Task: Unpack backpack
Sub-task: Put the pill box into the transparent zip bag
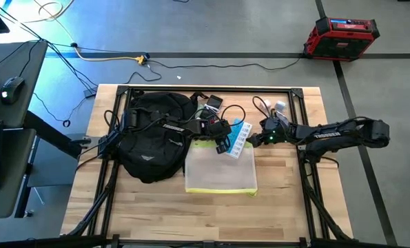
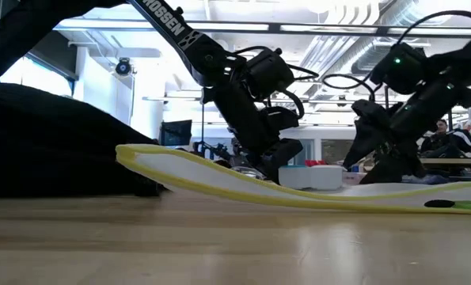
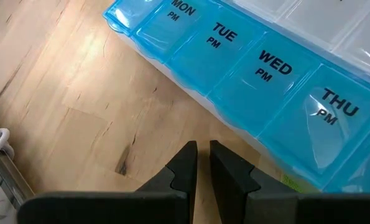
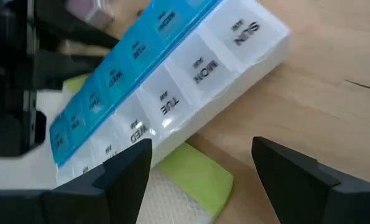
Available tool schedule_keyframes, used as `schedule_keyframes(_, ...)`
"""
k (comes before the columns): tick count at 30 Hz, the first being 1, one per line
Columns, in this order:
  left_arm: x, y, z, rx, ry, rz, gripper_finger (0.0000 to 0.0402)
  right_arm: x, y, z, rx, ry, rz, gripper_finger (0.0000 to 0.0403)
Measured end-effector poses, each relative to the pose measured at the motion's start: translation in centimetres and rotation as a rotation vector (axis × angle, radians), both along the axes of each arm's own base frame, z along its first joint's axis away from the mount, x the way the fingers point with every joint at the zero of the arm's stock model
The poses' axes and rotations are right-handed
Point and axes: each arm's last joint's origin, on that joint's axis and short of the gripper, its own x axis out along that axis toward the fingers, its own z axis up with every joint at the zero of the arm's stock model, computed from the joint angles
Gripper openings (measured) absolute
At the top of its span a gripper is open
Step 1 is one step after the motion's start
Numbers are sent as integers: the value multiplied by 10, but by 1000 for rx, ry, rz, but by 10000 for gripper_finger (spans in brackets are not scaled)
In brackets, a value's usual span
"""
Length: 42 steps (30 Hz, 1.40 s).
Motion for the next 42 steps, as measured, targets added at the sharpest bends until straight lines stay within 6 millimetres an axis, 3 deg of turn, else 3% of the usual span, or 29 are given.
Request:
schedule_keyframes(4, 1, 0, 0, -17, -14, -14, 27, -1, 5, -3, -22, -74, -36, 266)
schedule_keyframes(18, 11, -11, 5, -151, -159, -70, 10, 8, 6, -16, 3, -90, -172, 266)
schedule_keyframes(23, 14, -16, 6, -165, -187, -96, 1, 22, 3, -17, -1, -151, -148, 266)
schedule_keyframes(31, 9, -11, 4, -137, -138, -56, 0, 58, -1, -16, 19, -111, 69, 264)
schedule_keyframes(35, 8, -8, 4, -74, -116, -30, 0, 61, 0, -14, 20, -106, 130, 234)
schedule_keyframes(41, 4, -5, 12, 1, -65, -37, 0, 59, 2, -8, 58, -111, 152, 122)
schedule_keyframes(42, 2, -5, 18, 12, -56, -44, 0, 59, 2, -6, 47, -115, 161, 120)
